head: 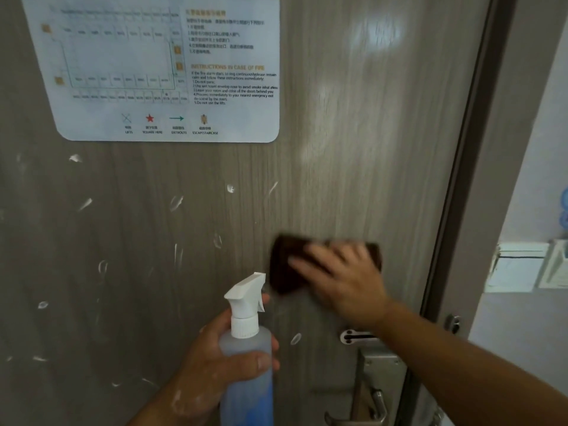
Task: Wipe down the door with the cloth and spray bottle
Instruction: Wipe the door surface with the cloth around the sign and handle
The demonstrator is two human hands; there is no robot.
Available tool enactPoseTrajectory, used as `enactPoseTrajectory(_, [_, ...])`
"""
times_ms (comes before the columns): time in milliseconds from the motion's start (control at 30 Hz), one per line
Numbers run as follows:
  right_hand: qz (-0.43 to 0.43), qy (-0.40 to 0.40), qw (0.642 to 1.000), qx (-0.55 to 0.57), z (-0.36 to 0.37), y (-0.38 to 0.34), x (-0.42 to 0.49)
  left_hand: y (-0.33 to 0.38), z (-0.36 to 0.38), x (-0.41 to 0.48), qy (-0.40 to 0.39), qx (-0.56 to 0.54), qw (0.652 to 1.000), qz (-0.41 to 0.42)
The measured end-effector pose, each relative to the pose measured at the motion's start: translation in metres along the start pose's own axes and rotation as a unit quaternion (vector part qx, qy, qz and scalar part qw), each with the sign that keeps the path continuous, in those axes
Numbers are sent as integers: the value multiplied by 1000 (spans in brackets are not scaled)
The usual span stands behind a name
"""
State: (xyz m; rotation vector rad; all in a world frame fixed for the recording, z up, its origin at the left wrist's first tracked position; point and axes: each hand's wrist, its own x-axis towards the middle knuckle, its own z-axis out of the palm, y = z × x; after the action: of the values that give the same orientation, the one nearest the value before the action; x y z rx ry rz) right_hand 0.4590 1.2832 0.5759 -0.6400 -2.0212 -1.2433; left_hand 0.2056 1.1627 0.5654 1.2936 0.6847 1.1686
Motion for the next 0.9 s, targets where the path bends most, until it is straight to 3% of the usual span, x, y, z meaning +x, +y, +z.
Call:
enactPoseTrajectory(133, [181, 99, 978, -34, -33, 61, 92, 3, 2, -1, -1, 1, 1000, 7])
enactPoseTrajectory(233, [257, 143, 955, -27, -41, 70, 115, 7, 1, -2, -1, -3, 1000, 10])
enactPoseTrajectory(333, [229, 111, 967, -10, -21, 32, 73, 11, -2, -5, -9, 3, 1000, 11])
enactPoseTrajectory(467, [65, -14, 998, 5, 6, -31, -35, 19, -6, -6, 4, 22, 999, 23])
enactPoseTrajectory(533, [26, -36, 999, 6, 4, -29, -51, 25, -5, -5, 10, 22, 999, 29])
enactPoseTrajectory(700, [105, 63, 991, -44, -22, 49, 36, 43, 1, 3, 6, 33, 998, 45])
enactPoseTrajectory(900, [262, 151, 952, -43, -51, 104, 132, 55, 9, 13, -7, 36, 997, 64])
